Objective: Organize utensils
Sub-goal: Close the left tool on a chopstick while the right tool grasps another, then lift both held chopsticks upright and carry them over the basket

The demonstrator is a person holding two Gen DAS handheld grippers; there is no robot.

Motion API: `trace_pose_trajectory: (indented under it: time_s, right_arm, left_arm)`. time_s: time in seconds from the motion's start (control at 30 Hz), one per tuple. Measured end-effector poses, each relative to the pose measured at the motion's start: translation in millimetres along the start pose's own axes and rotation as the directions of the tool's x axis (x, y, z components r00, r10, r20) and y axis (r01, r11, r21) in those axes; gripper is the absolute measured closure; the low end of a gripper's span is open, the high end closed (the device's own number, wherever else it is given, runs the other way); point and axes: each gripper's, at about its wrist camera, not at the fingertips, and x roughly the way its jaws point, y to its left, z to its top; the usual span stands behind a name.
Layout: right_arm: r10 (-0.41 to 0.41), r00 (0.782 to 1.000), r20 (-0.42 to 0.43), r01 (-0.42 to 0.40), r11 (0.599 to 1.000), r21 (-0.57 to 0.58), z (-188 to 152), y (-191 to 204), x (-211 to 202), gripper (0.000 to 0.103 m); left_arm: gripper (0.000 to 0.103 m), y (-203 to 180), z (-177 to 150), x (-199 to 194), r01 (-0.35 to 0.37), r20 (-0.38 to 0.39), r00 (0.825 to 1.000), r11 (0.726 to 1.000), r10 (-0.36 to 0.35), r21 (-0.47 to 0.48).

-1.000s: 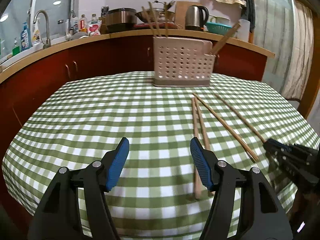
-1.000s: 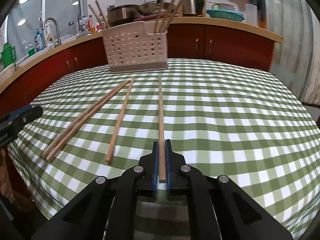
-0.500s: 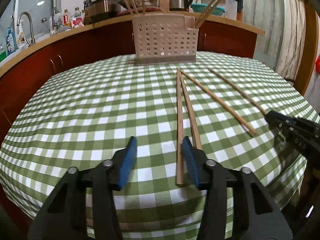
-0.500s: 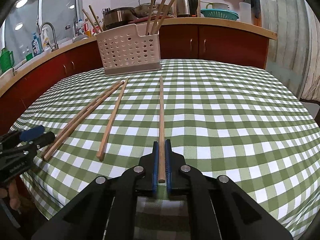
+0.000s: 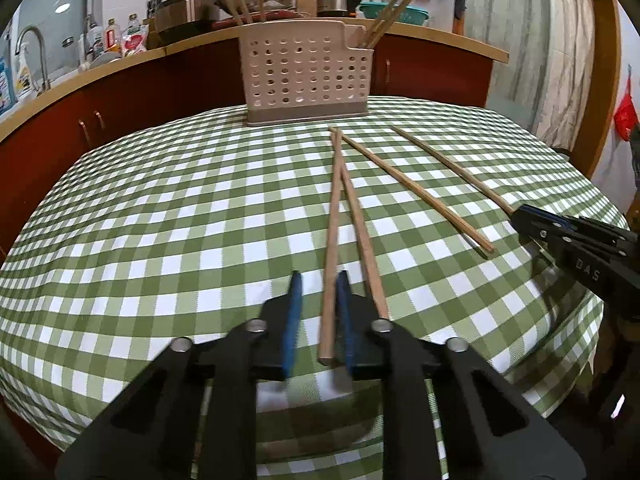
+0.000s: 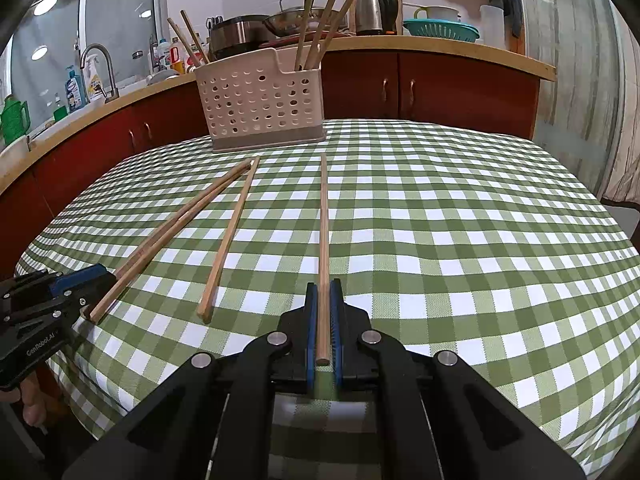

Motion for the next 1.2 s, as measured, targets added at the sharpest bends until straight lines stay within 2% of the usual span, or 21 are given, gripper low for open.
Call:
trace_pose_trajectory:
  time_s: [0.03, 0.2, 0.57, 0.9, 1.2]
  right_arm:
    - [0.001, 1.000, 0.000, -0.001, 1.000, -0.002, 0, 0, 0, 0.096]
    - [0.002, 1.000, 0.014, -0.002, 1.000, -0.012, 2, 2, -3, 0.096]
    - [0.003, 0.992, 0.123, 0.001, 1.000, -0.030, 19, 6, -29, 0.096]
    - [0.014, 0.972, 0.234, -0.002, 0.999, -0.050, 42, 13, -60, 0.096]
    - [0.021, 0.949, 0.313, -0.005, 0.999, -0.053, 59, 15, -87, 0.096]
  left_arm:
    - [0.096, -1, 0, 0, 0.005, 0.000, 1.000, 1.000, -0.005, 0.006]
    - [0.096, -1, 1, -1, 0.015, 0.008, 1.000, 1.000, -0.015, 0.006]
    - [0.096, 12, 16, -31, -0.051, 0.132, 0.990, 0.999, 0.050, 0.002]
    - [0.096, 19, 38, -67, -0.090, 0.260, 0.962, 0.996, 0.087, 0.001]
    - [0.096, 31, 59, -96, -0.106, 0.332, 0.937, 0.994, 0.113, -0.038]
